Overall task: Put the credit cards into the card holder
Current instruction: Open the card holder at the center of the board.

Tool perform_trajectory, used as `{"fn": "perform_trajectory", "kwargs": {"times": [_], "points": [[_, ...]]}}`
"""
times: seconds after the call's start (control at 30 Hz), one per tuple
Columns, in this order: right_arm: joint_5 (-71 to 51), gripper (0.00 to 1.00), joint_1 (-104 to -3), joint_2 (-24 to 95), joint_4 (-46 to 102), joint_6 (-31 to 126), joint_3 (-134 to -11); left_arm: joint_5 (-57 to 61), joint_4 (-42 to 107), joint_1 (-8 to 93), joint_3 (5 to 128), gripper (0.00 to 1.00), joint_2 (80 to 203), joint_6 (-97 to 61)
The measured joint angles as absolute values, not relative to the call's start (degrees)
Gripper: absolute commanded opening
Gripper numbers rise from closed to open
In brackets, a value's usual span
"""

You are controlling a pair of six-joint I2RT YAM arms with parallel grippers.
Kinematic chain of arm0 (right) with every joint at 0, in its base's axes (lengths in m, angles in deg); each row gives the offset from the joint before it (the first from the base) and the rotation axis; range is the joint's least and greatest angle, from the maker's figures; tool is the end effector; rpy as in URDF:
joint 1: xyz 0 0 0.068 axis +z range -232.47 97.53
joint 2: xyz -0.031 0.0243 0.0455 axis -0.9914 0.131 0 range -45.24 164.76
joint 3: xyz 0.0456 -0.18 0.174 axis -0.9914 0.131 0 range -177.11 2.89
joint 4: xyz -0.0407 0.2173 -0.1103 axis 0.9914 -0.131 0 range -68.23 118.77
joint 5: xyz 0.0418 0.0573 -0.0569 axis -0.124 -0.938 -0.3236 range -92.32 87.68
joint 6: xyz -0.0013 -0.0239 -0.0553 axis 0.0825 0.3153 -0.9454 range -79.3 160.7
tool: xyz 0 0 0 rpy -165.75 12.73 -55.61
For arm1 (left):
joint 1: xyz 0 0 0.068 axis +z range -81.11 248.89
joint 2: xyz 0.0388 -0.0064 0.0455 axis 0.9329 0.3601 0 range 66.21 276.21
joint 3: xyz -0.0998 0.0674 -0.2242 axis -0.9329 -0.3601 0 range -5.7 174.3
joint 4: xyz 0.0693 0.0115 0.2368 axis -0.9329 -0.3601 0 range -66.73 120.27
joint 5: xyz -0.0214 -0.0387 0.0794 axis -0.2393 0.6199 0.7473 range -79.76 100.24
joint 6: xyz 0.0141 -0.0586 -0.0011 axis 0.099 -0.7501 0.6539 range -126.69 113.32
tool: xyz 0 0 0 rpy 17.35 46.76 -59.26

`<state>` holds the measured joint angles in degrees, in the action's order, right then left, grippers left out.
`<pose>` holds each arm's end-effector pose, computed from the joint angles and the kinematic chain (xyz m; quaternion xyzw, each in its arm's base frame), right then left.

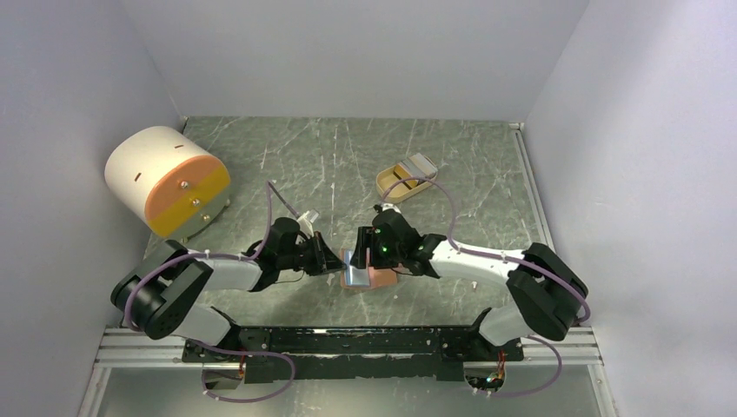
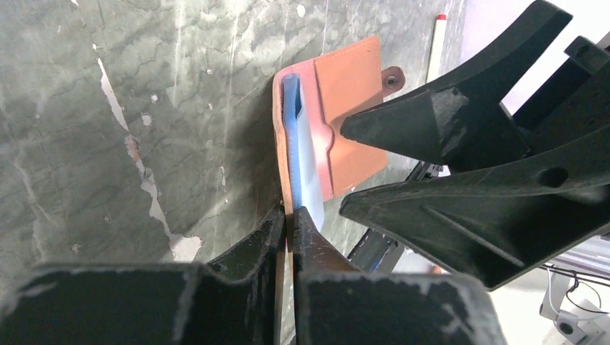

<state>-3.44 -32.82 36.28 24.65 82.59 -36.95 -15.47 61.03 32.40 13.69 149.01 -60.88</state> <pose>0.1794 0.2125 0.1630 -0.0664 0.9241 0.2759 0.2560 0.1828 -0.1594 0.1165 -0.0261 0.8616 -0.4699 0.1900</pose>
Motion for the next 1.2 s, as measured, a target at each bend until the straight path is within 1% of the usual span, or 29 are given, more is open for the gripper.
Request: {"fn": "perform_trajectory", "kwargs": {"times": [0.4,0.53,0.63,0.77,1.1,1.13,1.2], "points": [[-1.7,0.69,-30.3,41.5,24.8,82.9,-37.9,-14.9,59.7,32.4,13.7,0.09,147.9,-60.4],[0.0,0.65,-29.7,42.2,23.6,82.9,-38.8,-14.3,59.3,32.4,13.5,0.09,147.6,-60.5],[2.8,0.65,-29.4,42.4,21.3,82.9,-39.9,-14.0,58.9,32.4,13.3,0.09,147.0,-60.5],[7.5,0.65,-29.3,41.6,17.1,82.9,-40.4,-13.3,57.6,32.4,13.3,0.09,146.3,-60.4],[16.1,0.64,-29.5,34.6,7.2,83.1,-39.9,-12.7,55.0,32.4,13.3,0.09,146.5,-60.2],[16.9,0.64,-29.7,33.6,6.2,83.2,-39.5,-12.7,54.8,32.4,13.3,0.11,146.4,-60.2],[18.2,0.63,-30.2,31.7,4.8,83.3,-38.5,-12.7,54.8,32.4,13.3,0.21,146.2,-60.2]]}}
